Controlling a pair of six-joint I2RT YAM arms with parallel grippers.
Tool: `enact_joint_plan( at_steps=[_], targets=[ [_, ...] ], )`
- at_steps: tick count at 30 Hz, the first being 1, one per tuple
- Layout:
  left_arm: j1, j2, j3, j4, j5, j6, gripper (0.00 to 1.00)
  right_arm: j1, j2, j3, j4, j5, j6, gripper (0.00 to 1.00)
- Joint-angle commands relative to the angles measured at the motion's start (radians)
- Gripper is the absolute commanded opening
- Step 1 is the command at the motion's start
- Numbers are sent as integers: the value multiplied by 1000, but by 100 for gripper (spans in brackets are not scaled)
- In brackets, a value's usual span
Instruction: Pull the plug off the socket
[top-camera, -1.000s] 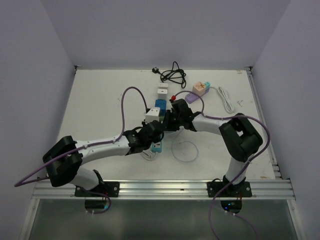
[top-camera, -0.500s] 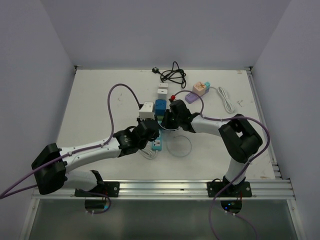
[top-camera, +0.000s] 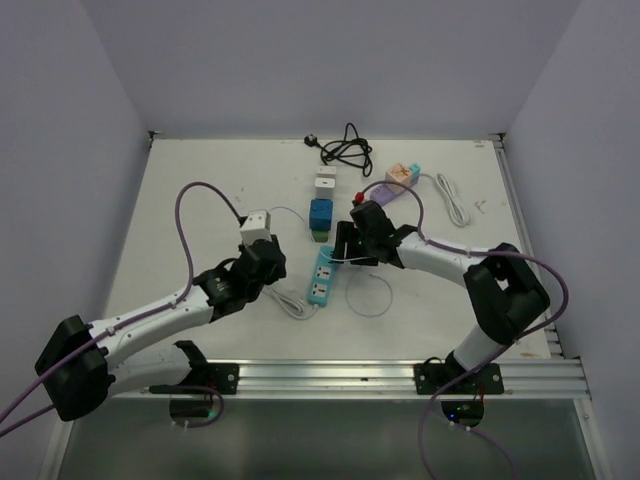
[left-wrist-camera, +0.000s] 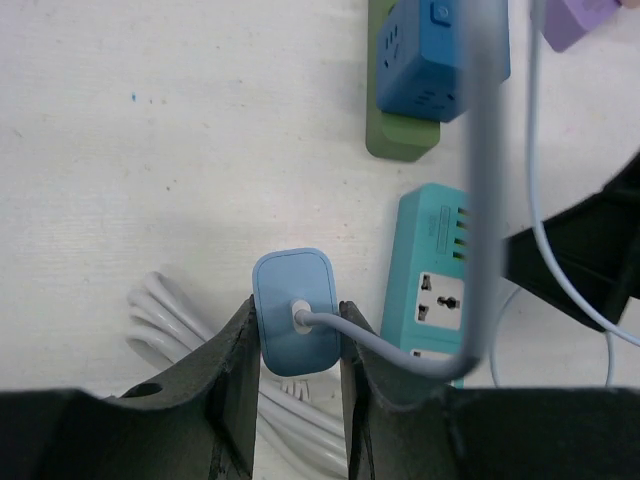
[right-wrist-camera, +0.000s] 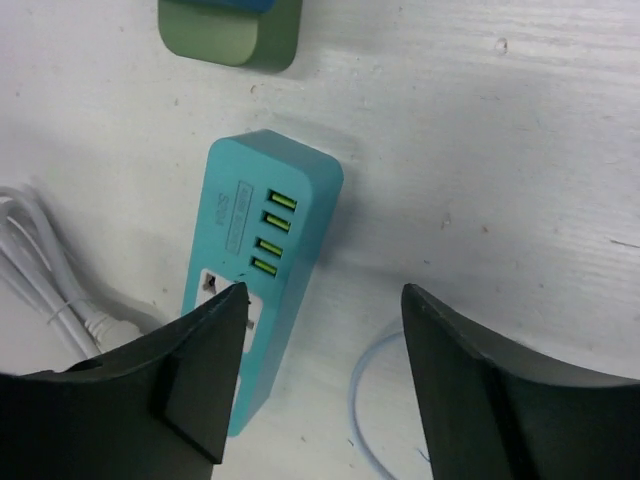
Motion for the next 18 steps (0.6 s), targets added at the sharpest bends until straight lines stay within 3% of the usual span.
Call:
enact_joint_plan(
  at_steps=[1, 4, 11, 18],
  targets=[
    [62, -50, 17, 16, 11, 12, 0, -4, -135, 16, -80, 62, -38, 68],
    [99, -51, 32, 8, 37, 17, 0, -4, -198, 28, -106, 87, -50, 76],
    [214, -70, 63, 17, 159, 15, 0, -4, -298, 82, -155, 113, -112, 82],
    [364, -128, 176, -18, 242, 38, 0, -4, -344, 82, -215, 283, -109, 88]
  ],
)
